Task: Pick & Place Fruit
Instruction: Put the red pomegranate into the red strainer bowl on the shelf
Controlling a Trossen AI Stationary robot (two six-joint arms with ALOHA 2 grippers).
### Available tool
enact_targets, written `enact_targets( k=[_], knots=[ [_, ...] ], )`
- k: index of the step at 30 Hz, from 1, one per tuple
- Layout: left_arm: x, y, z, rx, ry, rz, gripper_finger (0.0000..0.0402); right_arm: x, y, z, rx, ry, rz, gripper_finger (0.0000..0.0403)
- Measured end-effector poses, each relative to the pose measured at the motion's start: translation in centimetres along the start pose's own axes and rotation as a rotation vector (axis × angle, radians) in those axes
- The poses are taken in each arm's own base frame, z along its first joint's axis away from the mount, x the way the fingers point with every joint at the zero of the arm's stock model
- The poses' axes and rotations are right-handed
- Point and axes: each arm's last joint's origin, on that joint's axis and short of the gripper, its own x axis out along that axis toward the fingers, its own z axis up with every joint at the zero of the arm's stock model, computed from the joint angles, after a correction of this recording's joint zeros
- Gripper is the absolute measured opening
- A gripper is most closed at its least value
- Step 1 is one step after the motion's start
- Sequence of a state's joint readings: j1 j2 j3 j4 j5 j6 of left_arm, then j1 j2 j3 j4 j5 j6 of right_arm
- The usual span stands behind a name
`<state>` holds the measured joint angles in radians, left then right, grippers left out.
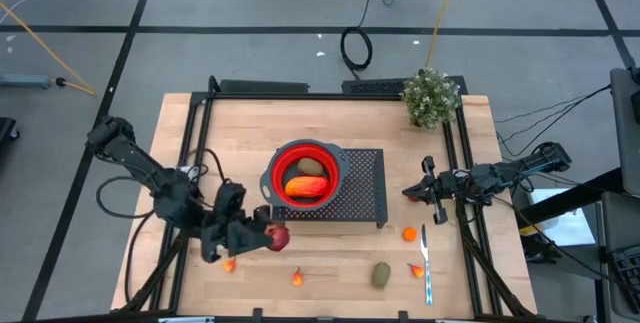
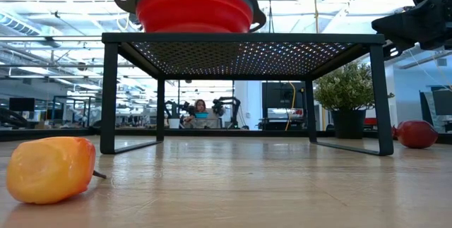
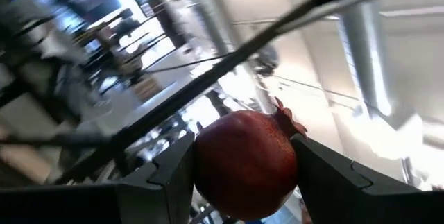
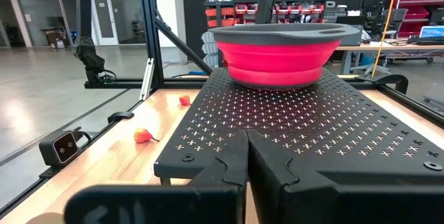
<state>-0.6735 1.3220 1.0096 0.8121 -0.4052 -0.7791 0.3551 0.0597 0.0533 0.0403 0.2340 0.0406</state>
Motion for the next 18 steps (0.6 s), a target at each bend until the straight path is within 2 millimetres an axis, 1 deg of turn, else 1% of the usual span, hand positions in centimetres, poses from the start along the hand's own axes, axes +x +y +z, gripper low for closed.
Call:
enact_targets(
  k=[7,11,14,18],
  knots=[
    [-0.1,-1.2,0.7,0.254,-0.026,-0.182,0.0207,0.0,0.0,0.0,0.000,0.000,0.000,0.0000],
    [-0.1,-1.3,0.6,0.355,-0.018,-0.224,0.0207,0.0,0.0,0.0,-0.006,0.000,0.000,0.0000],
    [-0.2,-1.4,0.7,0.394,-0.018,-0.252,0.0207,0.0,0.0,0.0,-0.028,0.000,0.000,0.0000],
    [-0.2,-1.5,0.7,0.395,-0.018,-0.268,0.0207,0.0,0.0,0.0,-0.034,0.000,0.000,0.0000]
  ],
)
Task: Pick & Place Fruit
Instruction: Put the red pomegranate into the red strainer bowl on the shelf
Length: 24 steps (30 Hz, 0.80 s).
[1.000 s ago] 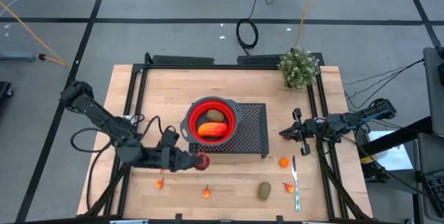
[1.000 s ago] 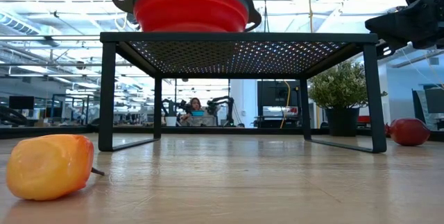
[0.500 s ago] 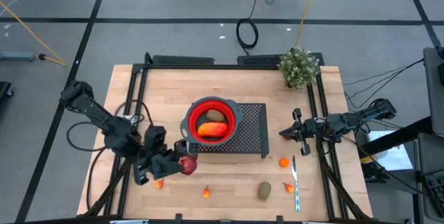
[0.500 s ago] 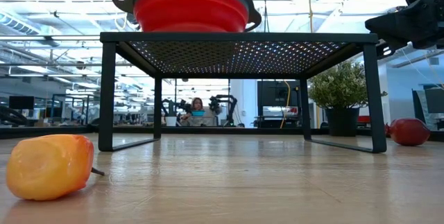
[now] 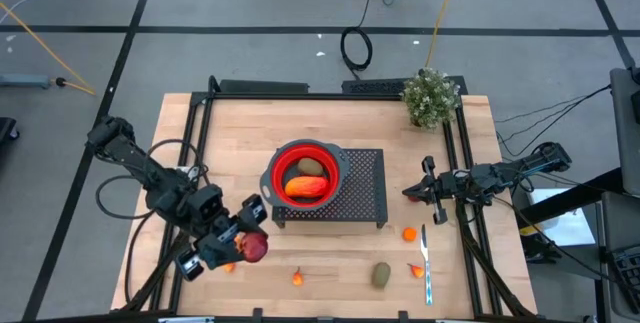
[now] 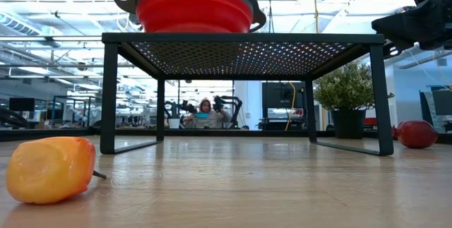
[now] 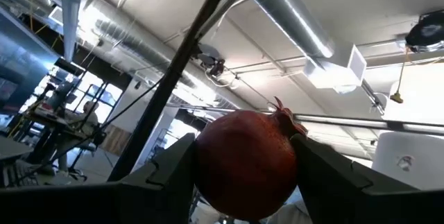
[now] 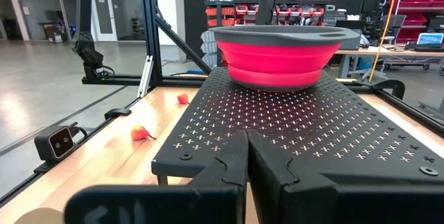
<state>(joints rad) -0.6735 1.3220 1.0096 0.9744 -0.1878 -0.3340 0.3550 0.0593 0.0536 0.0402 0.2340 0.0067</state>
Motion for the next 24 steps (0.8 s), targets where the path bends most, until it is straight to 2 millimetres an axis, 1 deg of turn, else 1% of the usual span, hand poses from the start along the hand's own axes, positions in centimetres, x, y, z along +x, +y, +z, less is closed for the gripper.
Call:
enact_targets(
  k=[4,6,7,10,16,20,24],
  knots=[
    [0.0,0.0,0.1,0.010,-0.005,-0.002,0.0207,0.0,0.0,0.0,0.000,0.000,0.000,0.0000],
    [0.0,0.1,0.1,0.011,-0.016,0.035,0.0207,0.0,0.0,0.0,0.000,0.000,0.000,0.0000],
    [0.0,0.3,0.0,0.013,-0.020,0.081,0.0207,0.0,0.0,0.0,0.000,0.000,0.000,0.0000],
    [-0.1,1.1,-0.5,-0.001,-0.013,0.291,0.0207,0.0,0.0,0.0,0.000,0.000,0.000,0.0000],
    [-0.9,3.7,-2.0,-0.058,0.024,0.673,0.0207,0.0,0.0,0.0,0.000,0.000,0.000,0.0000],
    [-1.4,5.3,-2.5,-0.013,0.063,0.807,0.0207,0.0,0.0,0.0,0.000,0.000,0.000,0.0000],
    [-1.5,6.6,-2.3,0.093,0.107,0.858,0.0207,0.0,0.0,0.0,0.000,0.000,0.000,0.0000]
  ],
)
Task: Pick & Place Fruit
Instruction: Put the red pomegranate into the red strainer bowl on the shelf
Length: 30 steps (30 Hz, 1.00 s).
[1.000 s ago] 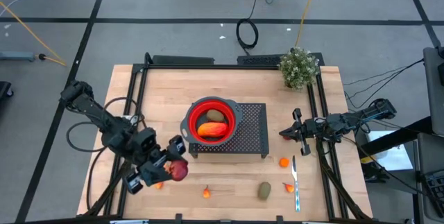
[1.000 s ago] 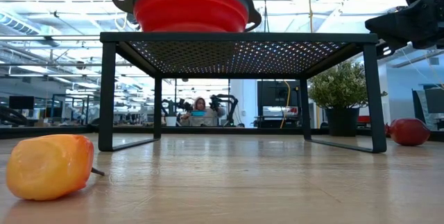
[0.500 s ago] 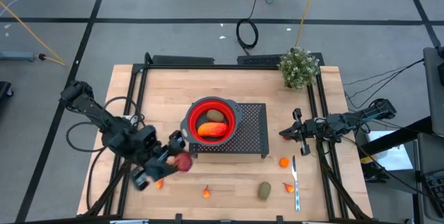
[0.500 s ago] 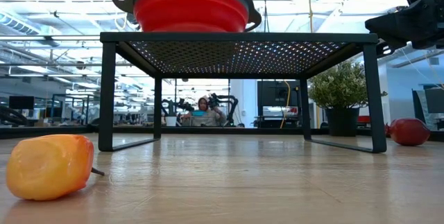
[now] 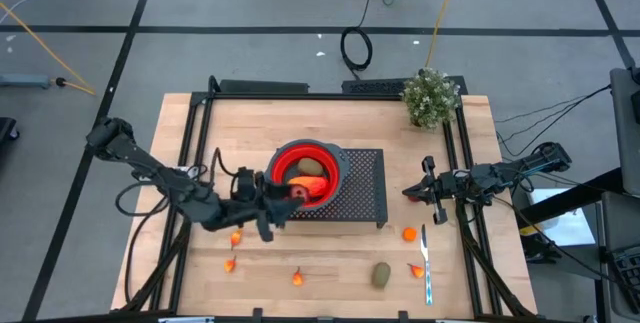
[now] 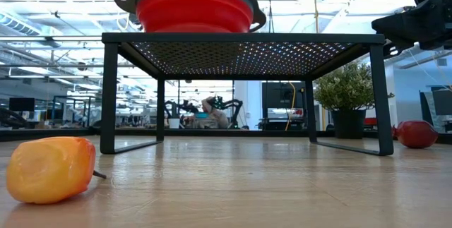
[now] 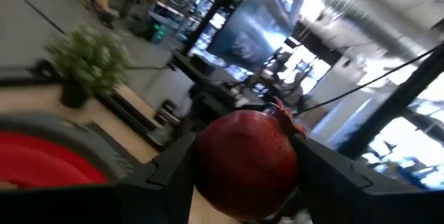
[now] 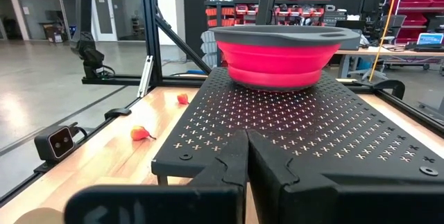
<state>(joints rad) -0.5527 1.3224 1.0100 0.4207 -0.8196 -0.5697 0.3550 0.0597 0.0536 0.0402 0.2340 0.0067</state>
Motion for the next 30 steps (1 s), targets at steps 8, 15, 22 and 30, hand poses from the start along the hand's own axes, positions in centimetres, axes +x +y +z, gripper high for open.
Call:
enact_targets(
  k=[8,15,22,30],
  knots=[
    [2.0,2.4,0.8,0.236,0.001,0.106,0.0207,0.0,0.0,0.0,0.000,0.000,0.000,0.0000],
    [4.1,5.1,1.8,0.318,0.145,0.151,0.0207,0.0,0.0,0.0,0.000,-0.001,0.000,0.0000],
    [4.7,6.1,5.5,0.388,0.375,0.285,0.0207,0.0,0.0,0.0,0.000,0.000,0.000,0.0000],
    [4.3,7.0,7.2,0.399,0.521,0.345,0.0207,0.0,0.0,0.0,0.000,0.000,-0.001,0.0000]
  ],
)
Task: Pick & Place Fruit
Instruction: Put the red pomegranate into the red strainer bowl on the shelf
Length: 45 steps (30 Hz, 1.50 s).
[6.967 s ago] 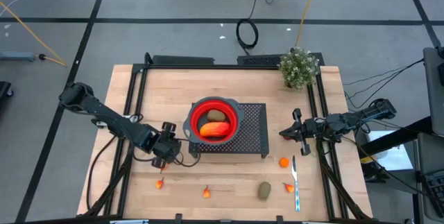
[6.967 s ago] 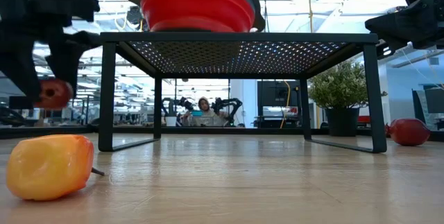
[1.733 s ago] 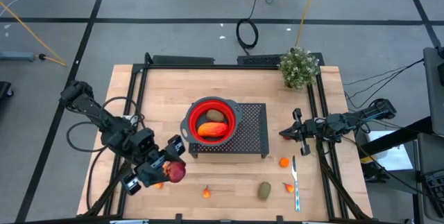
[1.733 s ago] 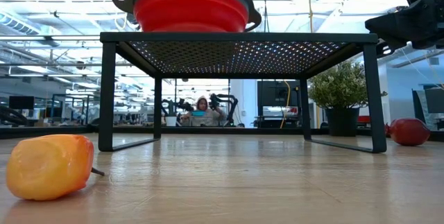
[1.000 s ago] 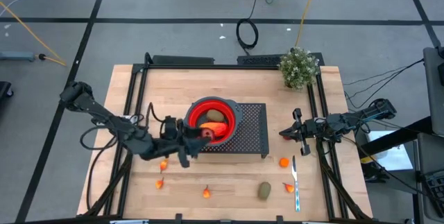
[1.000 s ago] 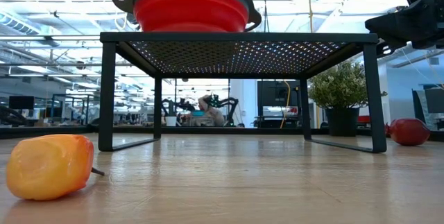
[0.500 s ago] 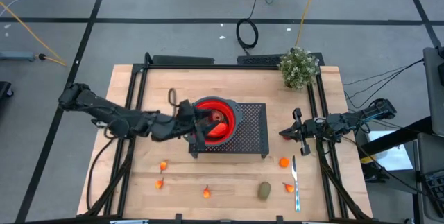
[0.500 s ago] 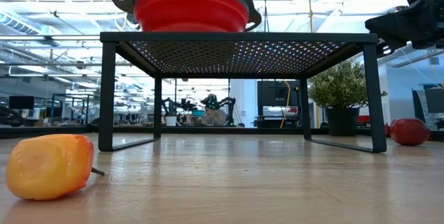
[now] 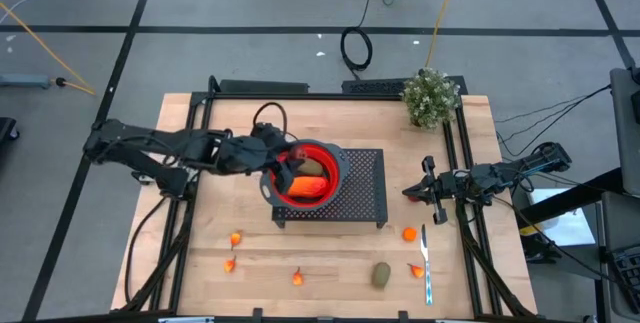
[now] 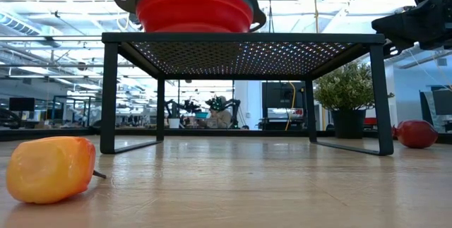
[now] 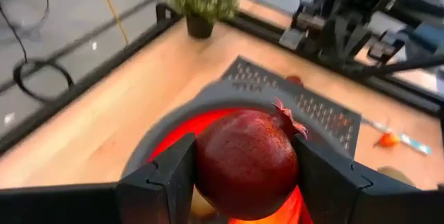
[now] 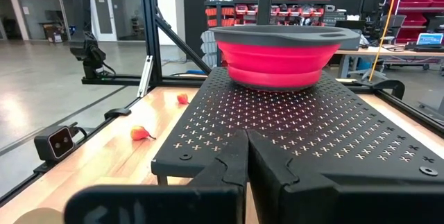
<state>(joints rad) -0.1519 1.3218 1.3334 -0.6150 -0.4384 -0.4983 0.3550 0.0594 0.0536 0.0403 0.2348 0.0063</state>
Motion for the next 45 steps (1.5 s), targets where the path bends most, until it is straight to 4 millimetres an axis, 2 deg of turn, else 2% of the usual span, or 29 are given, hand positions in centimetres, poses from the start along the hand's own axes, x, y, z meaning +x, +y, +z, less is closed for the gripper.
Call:
enact_targets(
  k=[5,12,15,24,45],
  knots=[
    [0.8,0.1,-0.6,-0.009,0.069,0.013,0.0207,0.0,0.0,0.0,0.000,0.000,0.000,0.0000],
    [3.7,-0.8,-2.5,0.103,0.206,0.029,0.0207,0.0,0.0,0.0,0.000,0.001,0.000,0.0000],
    [4.4,-0.8,-3.2,0.147,0.248,0.048,0.0207,0.0,0.0,0.0,0.000,0.000,0.000,0.0000],
    [4.4,-0.4,-3.4,0.250,0.270,0.095,0.0207,0.0,0.0,0.0,0.000,0.000,0.000,0.0000],
    [4.4,-0.5,-3.6,0.342,0.328,0.005,0.0207,0.0,0.0,0.0,0.000,0.000,-0.002,0.0000]
  ],
)
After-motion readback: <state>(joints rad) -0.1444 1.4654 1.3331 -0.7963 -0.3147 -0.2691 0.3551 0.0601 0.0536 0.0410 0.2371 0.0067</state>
